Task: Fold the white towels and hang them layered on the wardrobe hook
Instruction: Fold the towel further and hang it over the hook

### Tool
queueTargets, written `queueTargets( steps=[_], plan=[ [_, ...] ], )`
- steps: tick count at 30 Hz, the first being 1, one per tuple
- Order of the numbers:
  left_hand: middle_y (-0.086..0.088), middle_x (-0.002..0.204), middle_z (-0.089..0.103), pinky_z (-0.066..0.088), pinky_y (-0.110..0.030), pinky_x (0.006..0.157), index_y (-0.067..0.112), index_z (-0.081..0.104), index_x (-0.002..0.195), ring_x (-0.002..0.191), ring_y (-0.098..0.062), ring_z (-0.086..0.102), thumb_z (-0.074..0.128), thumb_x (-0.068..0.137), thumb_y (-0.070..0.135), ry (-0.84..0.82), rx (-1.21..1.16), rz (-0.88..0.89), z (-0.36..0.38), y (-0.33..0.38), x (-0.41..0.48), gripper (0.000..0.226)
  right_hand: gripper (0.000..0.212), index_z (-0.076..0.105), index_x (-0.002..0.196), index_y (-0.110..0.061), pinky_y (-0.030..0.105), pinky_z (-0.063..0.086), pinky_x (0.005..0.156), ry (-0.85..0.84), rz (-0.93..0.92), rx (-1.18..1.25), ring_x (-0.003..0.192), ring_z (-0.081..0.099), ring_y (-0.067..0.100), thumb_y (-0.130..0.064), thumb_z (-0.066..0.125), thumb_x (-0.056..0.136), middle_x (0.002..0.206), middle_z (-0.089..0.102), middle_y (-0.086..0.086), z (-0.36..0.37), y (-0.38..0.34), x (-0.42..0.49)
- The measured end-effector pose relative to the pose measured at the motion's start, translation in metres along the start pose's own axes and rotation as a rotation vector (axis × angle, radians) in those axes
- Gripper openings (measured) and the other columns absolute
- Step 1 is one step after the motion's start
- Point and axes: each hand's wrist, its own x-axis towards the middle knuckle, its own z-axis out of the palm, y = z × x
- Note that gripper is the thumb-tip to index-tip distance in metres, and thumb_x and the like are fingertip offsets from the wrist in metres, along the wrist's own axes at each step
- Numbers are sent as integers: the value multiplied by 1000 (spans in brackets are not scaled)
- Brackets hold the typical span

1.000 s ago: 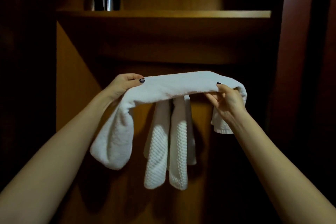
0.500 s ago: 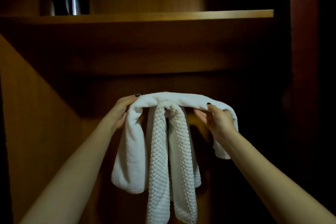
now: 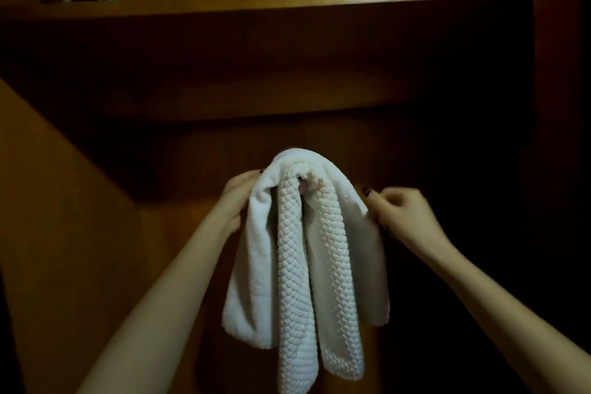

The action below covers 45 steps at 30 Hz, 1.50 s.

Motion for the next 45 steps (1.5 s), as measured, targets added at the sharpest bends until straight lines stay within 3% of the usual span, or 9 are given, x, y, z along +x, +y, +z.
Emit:
queueTargets(
  steps=[4, 8, 14, 18, 24, 31, 37, 42, 45],
  plan=[
    [10, 105, 73, 54, -18, 73, 28, 69, 107, 98, -5, 68, 48, 102, 29, -82, 28, 242, 8, 19, -27, 21, 8, 70, 99, -23, 9, 44, 76, -59, -254, -32, 83, 60, -6, -22, 64, 93, 89, 69, -13, -9, -24, 25],
    [11, 139, 56, 46, -27, 103, 36, 56, 132, 127, -5, 51, 56, 96, 39, -217, 226, 367, 21, 24, -44, 36, 31, 64, 128, -19, 25, 47, 99, -303, -265, -39, 113, 60, 2, -24, 58, 98, 123, 66, -10, 13, -23, 32],
    [6, 127, 63, 43, -10, 95, 16, 62, 129, 116, 5, 55, 50, 102, 18, -64, 281, 446, 33, 35, -50, 30, 22, 71, 113, -13, 5, 43, 71, -91, -348, -91, 95, 63, 3, -19, 54, 100, 106, 72, -3, 28, -13, 39],
    [17, 107, 66, 46, -8, 83, 21, 67, 115, 101, 7, 60, 47, 103, 18, -33, 364, 459, 40, 46, -48, 24, 21, 71, 111, -13, 15, 49, 72, -60, -336, -78, 92, 66, 6, -16, 54, 99, 101, 73, -2, 31, -7, 38],
    [15, 134, 54, 45, -16, 100, 27, 49, 137, 123, 4, 50, 48, 103, 21, 3, 232, 419, 34, 10, -78, 35, 20, 69, 100, -22, 20, 46, 58, -45, -281, 81, 75, 64, 5, -18, 50, 100, 85, 69, -11, 47, 2, 17],
    [15, 120, 60, 48, -14, 92, 12, 50, 138, 108, 4, 58, 53, 99, 14, 112, 271, 307, 22, -73, -127, 39, 16, 66, 102, -34, 12, 48, 70, -113, -166, 229, 90, 63, -5, -30, 52, 95, 95, 69, -20, 56, 29, -14],
    [12, 133, 53, 41, -2, 90, 18, 46, 143, 114, 5, 51, 51, 100, 15, 234, 204, 424, 44, -31, -102, 43, 43, 50, 140, -26, 2, 42, 84, -2, -206, 246, 108, 50, -20, -29, 54, 97, 134, 55, -19, 61, 15, 1],
    [3, 124, 62, 49, -17, 92, 15, 57, 130, 114, -9, 58, 50, 101, 14, 229, 131, 413, 52, -5, -84, 31, 27, 66, 120, -21, 15, 51, 78, 67, -256, 189, 95, 62, -8, -20, 51, 98, 102, 69, -18, 64, -7, 16],
    [5, 117, 62, 47, -10, 87, 11, 59, 126, 109, -8, 58, 49, 100, 9, 220, 127, 442, 45, 1, -79, 28, 22, 69, 110, -17, 25, 55, 75, 114, -254, 154, 87, 65, 0, -14, 52, 97, 91, 70, -13, 58, -8, 21]
  ],
)
